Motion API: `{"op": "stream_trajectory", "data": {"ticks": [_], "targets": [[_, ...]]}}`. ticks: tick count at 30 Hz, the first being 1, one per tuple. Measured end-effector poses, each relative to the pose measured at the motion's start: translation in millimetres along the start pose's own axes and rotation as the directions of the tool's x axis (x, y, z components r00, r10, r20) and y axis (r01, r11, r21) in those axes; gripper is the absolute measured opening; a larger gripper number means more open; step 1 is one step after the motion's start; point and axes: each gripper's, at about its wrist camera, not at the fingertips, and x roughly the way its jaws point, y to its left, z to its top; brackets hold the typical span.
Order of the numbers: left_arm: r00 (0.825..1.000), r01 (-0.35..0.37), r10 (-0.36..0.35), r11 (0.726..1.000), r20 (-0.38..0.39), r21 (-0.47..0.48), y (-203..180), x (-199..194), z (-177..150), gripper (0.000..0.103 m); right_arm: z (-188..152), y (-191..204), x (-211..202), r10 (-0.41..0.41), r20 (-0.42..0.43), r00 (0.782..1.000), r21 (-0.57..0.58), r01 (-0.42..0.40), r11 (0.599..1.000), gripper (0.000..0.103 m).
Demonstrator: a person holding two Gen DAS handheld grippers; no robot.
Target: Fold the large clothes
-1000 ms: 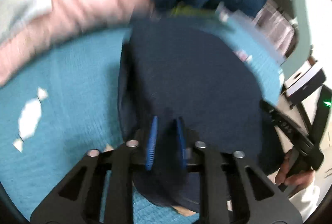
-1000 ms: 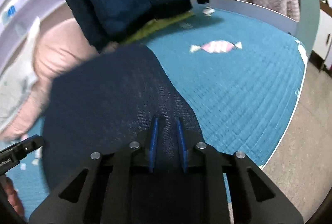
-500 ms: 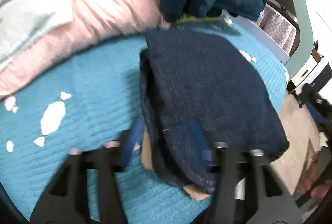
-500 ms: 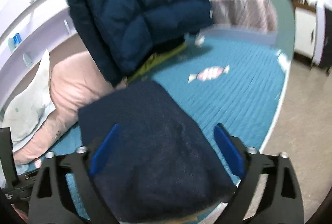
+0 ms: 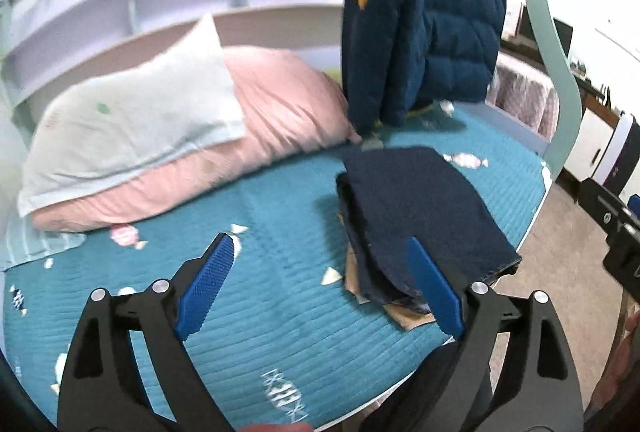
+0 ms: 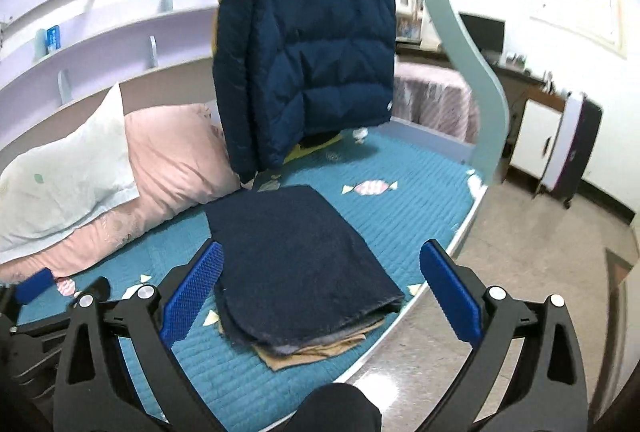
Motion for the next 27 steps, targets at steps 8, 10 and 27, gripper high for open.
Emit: {"op": "stream_trajectory", "data": {"ticks": [8, 10, 27], "targets": [[0.995, -0.018, 0.023, 0.999, 0.096, -0.051, 32, -88, -3, 0.091, 0, 30, -84, -0.042, 0.091, 0.995, -0.041, 0.046, 0.998, 0.095], [0.991, -0.014, 0.02, 0.999, 0.131, -0.048, 37, -107, -4, 0.092, -1, 33, -95, -0.034, 0.098, 0.995, -0.043, 0.038, 0.998, 0.095], [0.982, -0.067, 0.078, 0.995, 0.174, -0.069, 53, -159, -11, 0.093, -3, 62, -132, 0.057, 0.13, 0.99, -0.109, -0.043, 0.993, 0.096]]}}
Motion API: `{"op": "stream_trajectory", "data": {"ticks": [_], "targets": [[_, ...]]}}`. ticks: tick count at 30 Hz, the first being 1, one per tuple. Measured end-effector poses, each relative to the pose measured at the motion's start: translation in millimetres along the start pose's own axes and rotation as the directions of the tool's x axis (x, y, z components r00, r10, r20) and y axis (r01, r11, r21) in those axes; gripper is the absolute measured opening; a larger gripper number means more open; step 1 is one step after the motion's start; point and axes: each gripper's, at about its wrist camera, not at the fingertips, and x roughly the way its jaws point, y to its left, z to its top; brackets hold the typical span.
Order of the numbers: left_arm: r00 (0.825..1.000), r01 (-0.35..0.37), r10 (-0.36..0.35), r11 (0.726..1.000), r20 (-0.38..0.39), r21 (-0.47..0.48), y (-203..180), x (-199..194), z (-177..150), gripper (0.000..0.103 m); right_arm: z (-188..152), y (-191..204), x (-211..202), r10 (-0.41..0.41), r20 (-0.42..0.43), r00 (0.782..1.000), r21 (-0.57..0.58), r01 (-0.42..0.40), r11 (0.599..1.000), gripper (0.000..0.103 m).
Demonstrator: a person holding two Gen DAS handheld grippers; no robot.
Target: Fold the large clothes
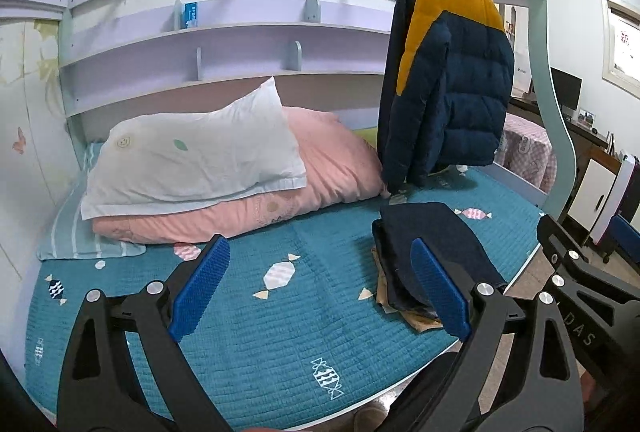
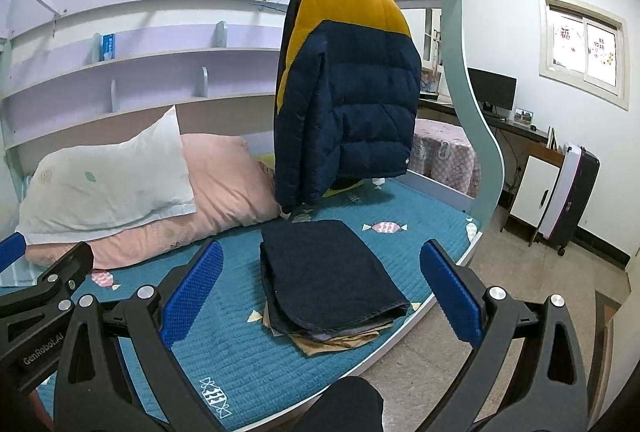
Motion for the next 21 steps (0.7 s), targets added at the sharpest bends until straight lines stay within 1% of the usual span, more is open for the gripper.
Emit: {"op": "stream_trajectory", "data": {"ticks": [13, 21], "targets": [[1.0, 0.007, -0.006, 1.0, -0.031, 0.012, 0.4, -1.3, -3.0, 0.093, -2.5, 4.3, 3.1, -0.011, -0.017, 1.0, -0.009, 0.011, 1.0, 0.096], [0.999, 0.008, -0.008, 1.0, -0.034, 0.012, 0.1, -0.3, -2.5, 0.093, -3.8, 5.0, 2.0, -0.011, -0.021, 1.0, -0.008, 0.011, 1.0, 0.096]]}}
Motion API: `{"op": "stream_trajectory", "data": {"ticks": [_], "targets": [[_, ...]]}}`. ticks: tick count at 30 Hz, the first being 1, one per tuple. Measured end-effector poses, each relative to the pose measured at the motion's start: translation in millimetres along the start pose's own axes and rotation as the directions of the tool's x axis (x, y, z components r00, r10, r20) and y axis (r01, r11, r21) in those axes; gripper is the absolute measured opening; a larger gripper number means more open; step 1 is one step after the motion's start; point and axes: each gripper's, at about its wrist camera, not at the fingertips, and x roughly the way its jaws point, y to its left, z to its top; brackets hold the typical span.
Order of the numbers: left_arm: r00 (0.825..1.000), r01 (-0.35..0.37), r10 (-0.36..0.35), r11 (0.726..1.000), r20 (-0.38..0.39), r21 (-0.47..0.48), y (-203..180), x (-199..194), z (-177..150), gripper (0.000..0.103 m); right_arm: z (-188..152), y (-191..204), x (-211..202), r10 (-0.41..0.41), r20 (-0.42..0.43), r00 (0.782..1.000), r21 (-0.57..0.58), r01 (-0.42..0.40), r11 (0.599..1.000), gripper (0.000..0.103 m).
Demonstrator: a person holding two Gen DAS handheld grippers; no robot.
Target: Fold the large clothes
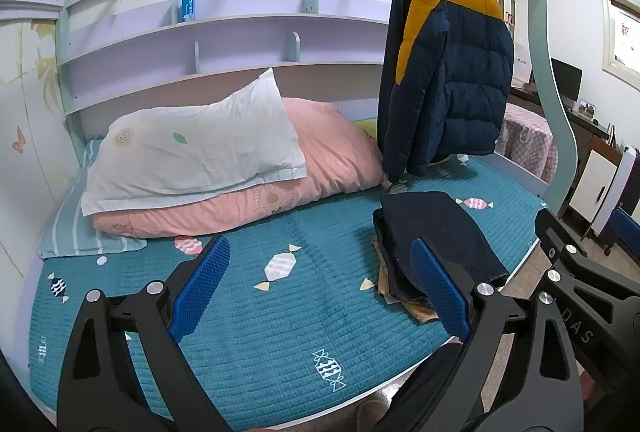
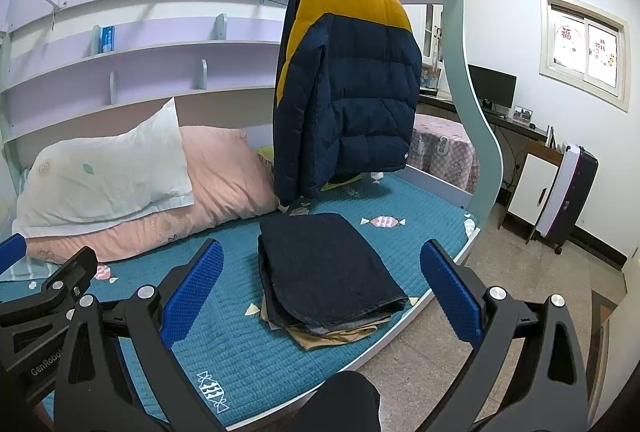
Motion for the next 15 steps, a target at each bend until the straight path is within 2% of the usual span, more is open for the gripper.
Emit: {"op": "stream_trajectory", "data": {"ticks": [15], "targets": [[0.999, 0.013, -0.013, 1.0, -0.032, 0.008, 3, 10, -4, 0.093, 0, -2, 10, 0.001, -0.019, 1.0, -0.008, -0.001, 1.0, 0.096]]}}
